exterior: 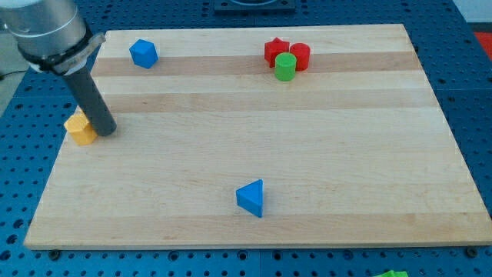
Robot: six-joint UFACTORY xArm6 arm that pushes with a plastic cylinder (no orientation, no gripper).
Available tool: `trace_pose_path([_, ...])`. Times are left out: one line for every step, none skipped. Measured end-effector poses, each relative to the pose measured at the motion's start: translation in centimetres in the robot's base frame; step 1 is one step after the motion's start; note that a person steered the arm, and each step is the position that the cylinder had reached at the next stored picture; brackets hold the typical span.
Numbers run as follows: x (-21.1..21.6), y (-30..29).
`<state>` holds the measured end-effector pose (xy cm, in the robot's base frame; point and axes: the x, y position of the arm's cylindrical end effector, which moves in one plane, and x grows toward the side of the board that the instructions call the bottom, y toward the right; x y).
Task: Move the yellow hexagon into the yellow heart
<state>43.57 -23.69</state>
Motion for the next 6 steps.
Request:
trace_pose_path([1.2,1.5])
trace_pose_path([4.2,1.0])
trace_pose_path([4.2,-3.3])
trace_pose_path([4.7,-3.5])
trace_pose_path([2.1,-3.1])
trace_pose_path([-0.9,-3.0])
